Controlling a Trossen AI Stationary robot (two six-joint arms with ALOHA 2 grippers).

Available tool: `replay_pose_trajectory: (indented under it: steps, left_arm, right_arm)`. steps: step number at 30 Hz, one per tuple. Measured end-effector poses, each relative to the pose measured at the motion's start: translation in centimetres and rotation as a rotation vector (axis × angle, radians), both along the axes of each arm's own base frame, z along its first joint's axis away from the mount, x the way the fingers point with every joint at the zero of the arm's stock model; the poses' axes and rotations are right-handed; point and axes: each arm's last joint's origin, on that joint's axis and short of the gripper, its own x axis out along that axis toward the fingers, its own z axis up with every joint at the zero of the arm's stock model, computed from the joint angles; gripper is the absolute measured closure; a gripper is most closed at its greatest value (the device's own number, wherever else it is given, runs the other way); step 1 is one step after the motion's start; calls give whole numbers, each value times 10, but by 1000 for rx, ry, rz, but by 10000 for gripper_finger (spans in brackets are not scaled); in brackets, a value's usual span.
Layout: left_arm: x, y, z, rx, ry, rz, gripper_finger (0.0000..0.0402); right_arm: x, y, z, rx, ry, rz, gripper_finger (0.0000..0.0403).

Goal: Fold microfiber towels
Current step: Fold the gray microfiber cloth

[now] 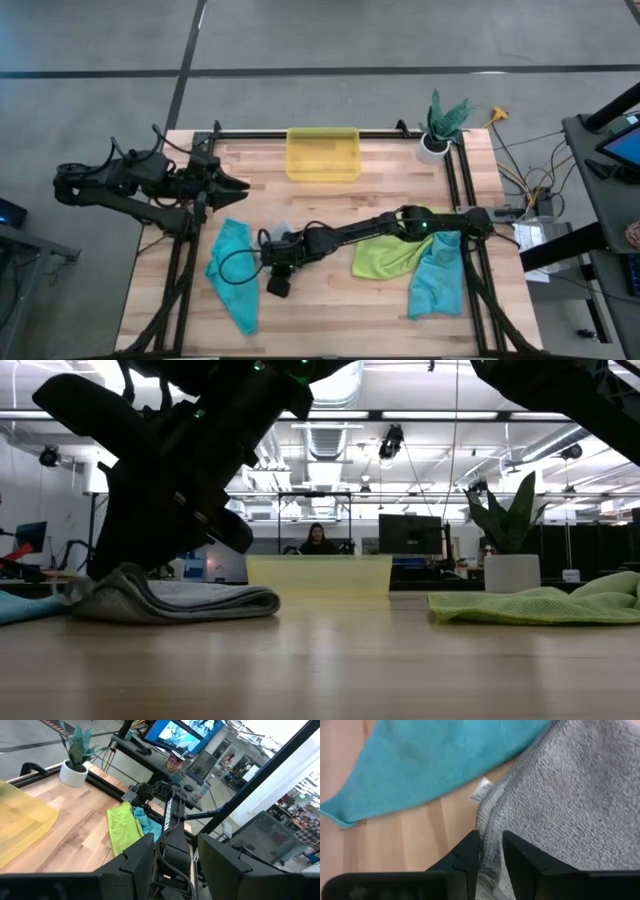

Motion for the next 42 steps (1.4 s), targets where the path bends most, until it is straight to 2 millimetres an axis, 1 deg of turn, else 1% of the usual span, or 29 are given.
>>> replay_pose_trajectory:
  steps: [3,7,9,16,20,24,26,30,32,33,36,38,39,42]
  left_arm:
    - [0,0,0,0,0,0,262]
    - [0,0,0,0,0,0,262]
    - [0,0,0,0,0,0,262]
    - [0,0,0,0,0,-1,262]
    - [0,0,0,0,0,-1,262]
    - [0,0,0,0,0,-1,262]
    - [0,0,0,0,0,-1,262]
    - [1,0,0,1,3,-1,262]
    - [2,0,-1,2,6,0,262]
    - [2,0,-1,3,7,-1,262]
    - [3,0,-1,4,10,0,262]
    - [3,0,-1,5,11,0,262]
    - [4,-1,-1,6,12,0,262]
    - [5,-1,-2,11,18,-1,262]
  right_arm:
    - [0,0,0,-3,3,4,341]
    - [-1,0,-1,-7,9,7,382]
    - [-1,0,-1,-13,13,15,390]
    - [-5,-1,0,-27,44,28,393]
    - [-8,-2,13,-65,27,47,394]
    - [-11,-6,29,-146,8,-19,394]
    - [-10,-10,33,-114,-8,-57,394]
    - [-10,-14,34,-72,9,-38,394]
    - [-12,-15,32,-29,39,-7,394]
    - [-15,-14,31,-38,72,-7,394]
    - [-28,-17,24,-142,205,-37,394]
    - [-34,-16,23,-238,258,-41,394]
    - [-35,-15,25,-276,252,-31,394]
    - [-37,-9,42,-342,178,-11,394]
